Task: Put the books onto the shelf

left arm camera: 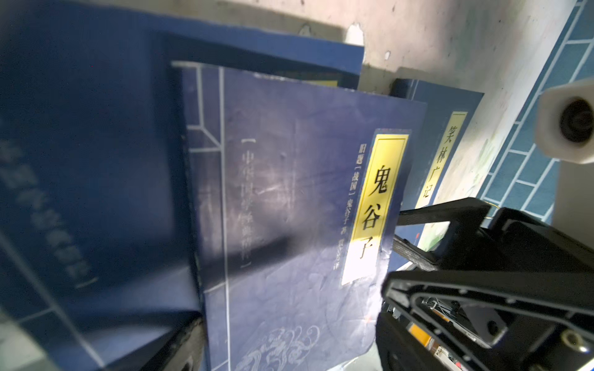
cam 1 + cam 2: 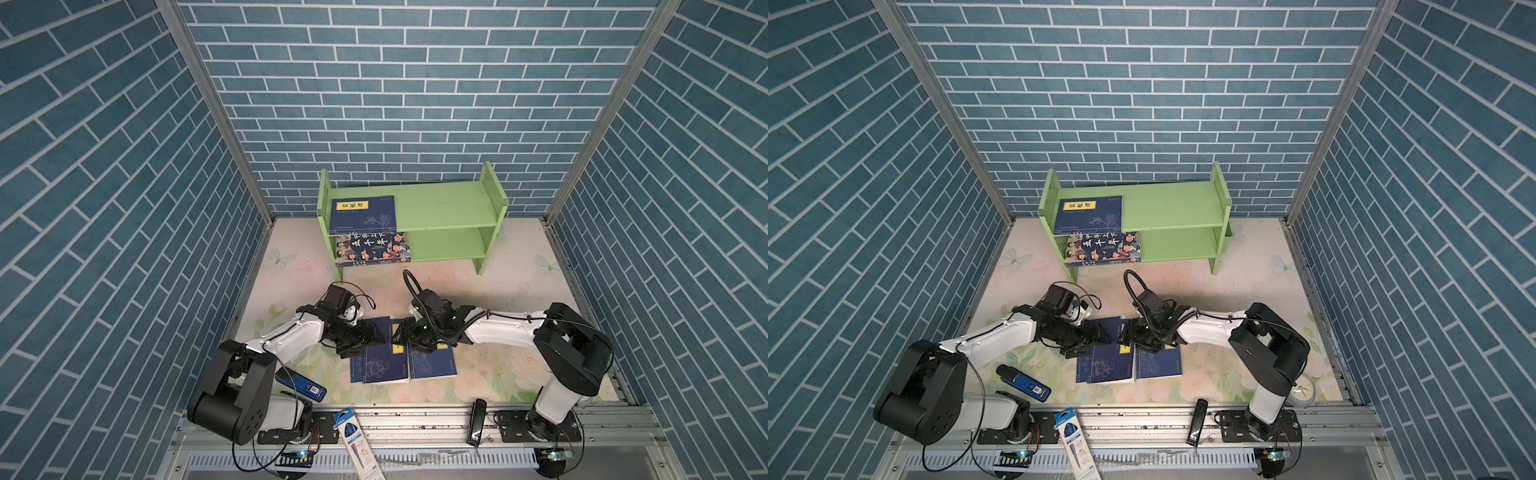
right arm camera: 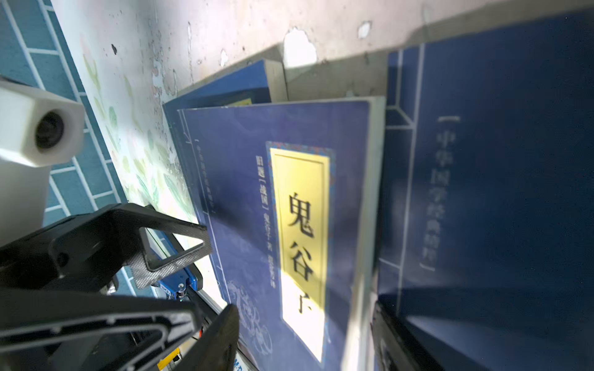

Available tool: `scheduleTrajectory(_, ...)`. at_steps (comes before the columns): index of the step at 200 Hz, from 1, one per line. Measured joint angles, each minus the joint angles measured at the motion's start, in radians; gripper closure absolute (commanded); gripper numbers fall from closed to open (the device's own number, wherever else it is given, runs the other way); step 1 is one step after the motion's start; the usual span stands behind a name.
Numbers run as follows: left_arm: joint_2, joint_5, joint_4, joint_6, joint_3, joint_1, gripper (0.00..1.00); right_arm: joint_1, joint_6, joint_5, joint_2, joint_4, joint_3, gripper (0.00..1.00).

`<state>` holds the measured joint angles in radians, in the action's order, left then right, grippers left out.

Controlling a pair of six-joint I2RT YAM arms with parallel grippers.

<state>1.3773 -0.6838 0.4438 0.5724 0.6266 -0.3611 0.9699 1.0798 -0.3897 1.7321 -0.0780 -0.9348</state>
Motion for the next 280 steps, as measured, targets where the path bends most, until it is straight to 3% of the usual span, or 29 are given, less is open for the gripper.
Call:
scheduleTrajectory(65, 0.009, -0.040, -0.072, 0.028, -0.018, 0.001, 0.21, -0.002, -0.007, -0.002, 0.038, -0.028, -0.022, 0.40)
scheduleTrajectory(111, -0.014, -0.039, -0.136, 0.058, -0.052, 0.003, 0.32, -0.003, -0.007, -0.002, 0.045, -0.042, -0.034, 0.40)
scheduleTrajectory(205, -0.100, -0.110, -0.226, 0.143, -0.118, 0.057, 0.32, -0.003, -0.003, -0.028, 0.055, 0.004, -0.029, 0.39)
scheduleTrajectory(280, -0.099, -0.162, -0.285, 0.211, -0.147, 0.061, 0.65, -0.003, 0.007, -0.053, 0.063, 0.046, -0.027, 0.29)
